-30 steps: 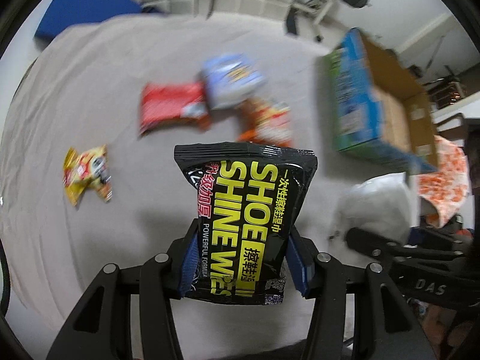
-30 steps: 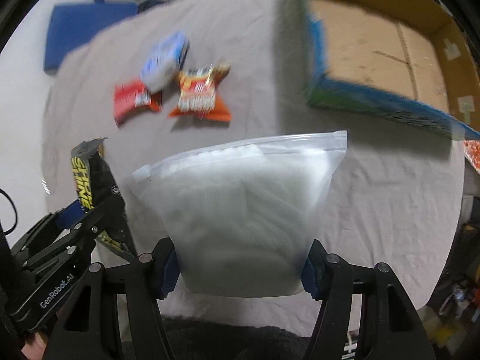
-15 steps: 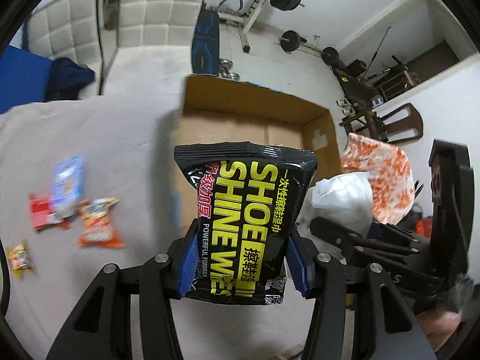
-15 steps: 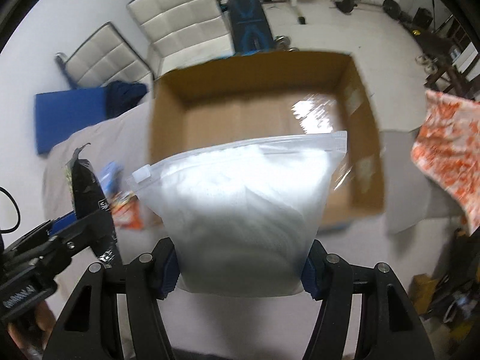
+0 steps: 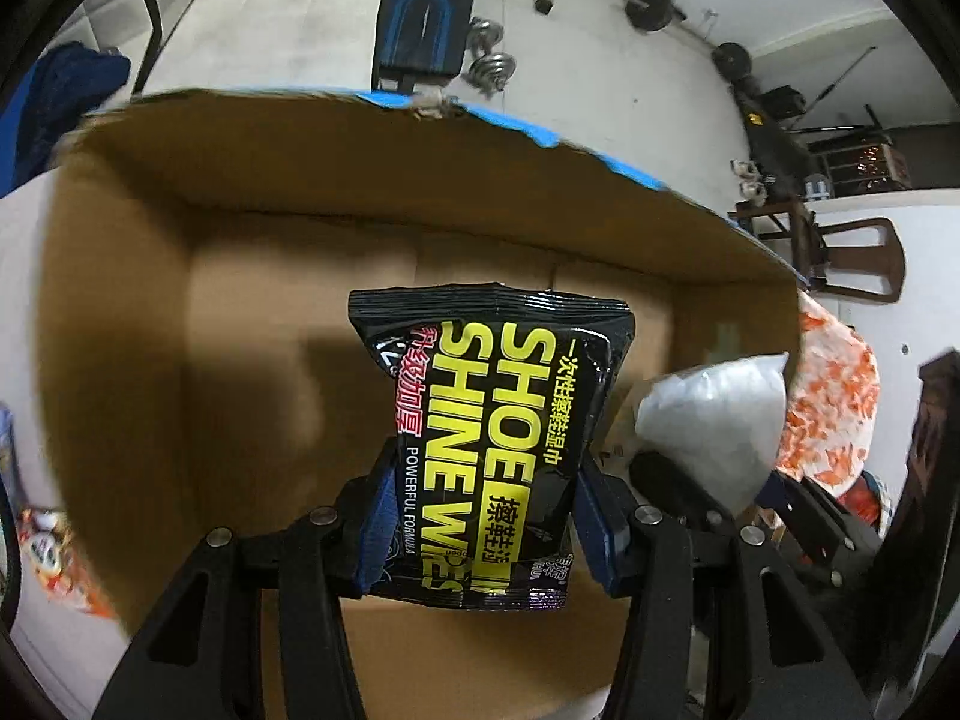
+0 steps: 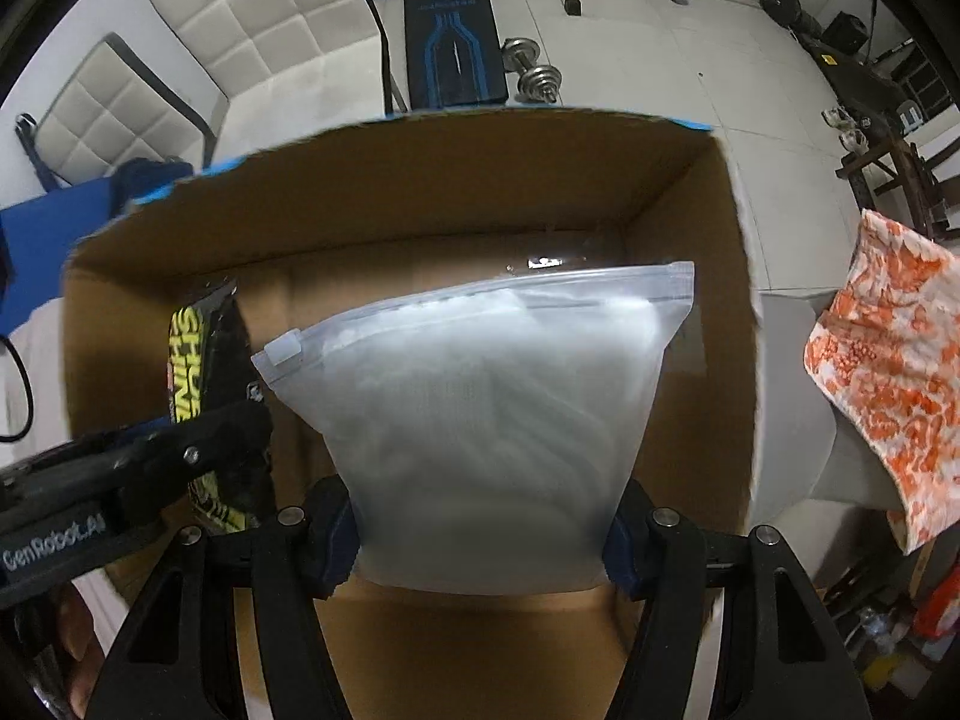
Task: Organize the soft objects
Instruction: 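Carry the black pack with the left tool while the right tool carries the white bag into the box, then open both tools and withdraw them from the box, then grasp the yellow panda snack with the left tool while the right tool grasps the orange panda snack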
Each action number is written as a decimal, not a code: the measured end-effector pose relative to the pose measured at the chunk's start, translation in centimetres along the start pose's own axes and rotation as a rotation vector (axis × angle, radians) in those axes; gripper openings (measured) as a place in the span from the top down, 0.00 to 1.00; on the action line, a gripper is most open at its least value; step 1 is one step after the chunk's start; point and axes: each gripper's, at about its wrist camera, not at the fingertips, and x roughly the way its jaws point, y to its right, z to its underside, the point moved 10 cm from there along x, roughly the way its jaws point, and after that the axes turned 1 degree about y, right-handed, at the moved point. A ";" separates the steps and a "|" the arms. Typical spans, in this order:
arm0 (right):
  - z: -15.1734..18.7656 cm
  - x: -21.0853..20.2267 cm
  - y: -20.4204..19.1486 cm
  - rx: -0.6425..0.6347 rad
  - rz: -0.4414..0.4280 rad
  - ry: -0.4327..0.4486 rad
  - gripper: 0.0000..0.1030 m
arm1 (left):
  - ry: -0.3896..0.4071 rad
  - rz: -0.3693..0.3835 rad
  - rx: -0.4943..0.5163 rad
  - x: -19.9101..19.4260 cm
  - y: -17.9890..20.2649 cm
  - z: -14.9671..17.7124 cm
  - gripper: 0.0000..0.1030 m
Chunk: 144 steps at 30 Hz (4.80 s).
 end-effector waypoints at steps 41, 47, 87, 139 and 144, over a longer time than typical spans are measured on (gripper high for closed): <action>6.5 -5.0 -0.5 -0.055 0.030 0.110 0.00 | 0.241 -0.257 0.154 -7.7 -1.4 4.4 0.06; 9.6 -8.6 -0.8 -0.062 0.039 0.180 0.00 | 0.318 -0.285 0.188 -10.2 -0.1 7.4 0.06; 20.5 -22.1 -13.8 -0.065 -0.101 0.339 0.00 | 0.527 -0.252 0.155 -25.6 -9.0 18.0 0.06; 16.9 9.7 -40.3 -0.145 -0.018 -0.220 0.58 | 0.100 -0.275 -0.470 -12.3 -54.5 22.2 0.44; 17.0 9.1 -40.7 -0.169 -0.002 -0.209 0.61 | 0.125 -0.267 -0.471 -13.1 -53.7 23.5 0.46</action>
